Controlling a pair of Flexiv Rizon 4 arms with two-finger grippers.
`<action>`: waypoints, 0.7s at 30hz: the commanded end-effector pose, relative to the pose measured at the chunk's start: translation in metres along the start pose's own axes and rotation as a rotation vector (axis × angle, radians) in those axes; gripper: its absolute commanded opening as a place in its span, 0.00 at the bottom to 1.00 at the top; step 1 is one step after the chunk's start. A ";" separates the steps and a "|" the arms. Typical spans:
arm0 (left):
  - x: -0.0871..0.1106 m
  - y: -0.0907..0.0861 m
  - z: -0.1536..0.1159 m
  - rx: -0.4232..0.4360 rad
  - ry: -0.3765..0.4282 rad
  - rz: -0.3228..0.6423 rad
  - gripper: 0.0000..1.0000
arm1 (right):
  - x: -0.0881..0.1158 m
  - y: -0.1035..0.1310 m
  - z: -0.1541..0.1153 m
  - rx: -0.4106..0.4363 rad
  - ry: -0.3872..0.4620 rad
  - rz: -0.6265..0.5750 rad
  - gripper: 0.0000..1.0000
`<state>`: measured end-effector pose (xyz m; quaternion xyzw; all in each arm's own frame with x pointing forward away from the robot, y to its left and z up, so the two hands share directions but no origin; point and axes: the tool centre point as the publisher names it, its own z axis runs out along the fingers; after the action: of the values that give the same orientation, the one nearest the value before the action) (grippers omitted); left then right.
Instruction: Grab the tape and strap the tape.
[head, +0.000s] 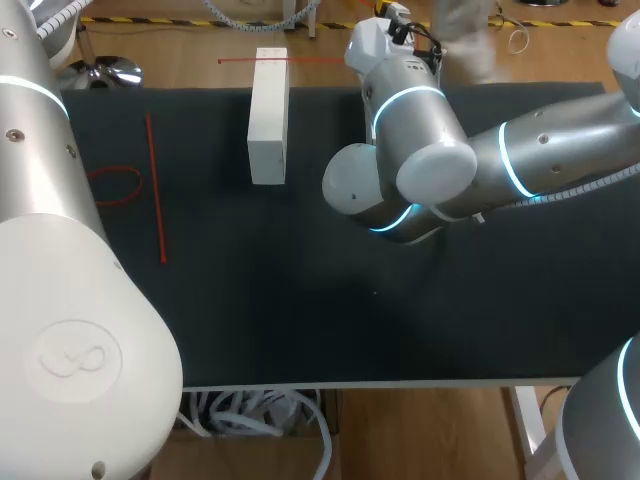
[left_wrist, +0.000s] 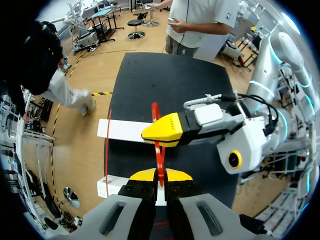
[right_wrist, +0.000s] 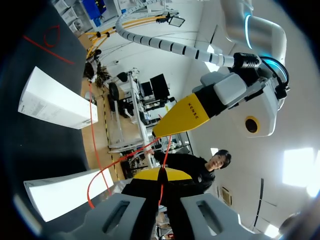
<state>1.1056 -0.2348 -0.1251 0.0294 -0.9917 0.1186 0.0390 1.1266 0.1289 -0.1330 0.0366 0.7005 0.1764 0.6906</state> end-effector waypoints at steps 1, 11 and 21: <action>-0.001 -0.002 -0.001 -0.005 0.003 -0.001 0.00 | -0.003 0.004 0.001 -0.010 0.012 0.004 0.00; -0.001 -0.002 -0.001 -0.005 0.003 -0.001 0.00 | -0.004 0.006 0.000 -0.021 0.011 0.012 0.00; -0.001 -0.002 -0.001 -0.005 0.003 -0.001 0.00 | -0.008 0.005 -0.005 -0.023 0.008 0.025 0.00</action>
<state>1.1056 -0.2348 -0.1252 0.0293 -0.9917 0.1185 0.0391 1.1238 0.1340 -0.1300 0.0395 0.6965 0.1907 0.6907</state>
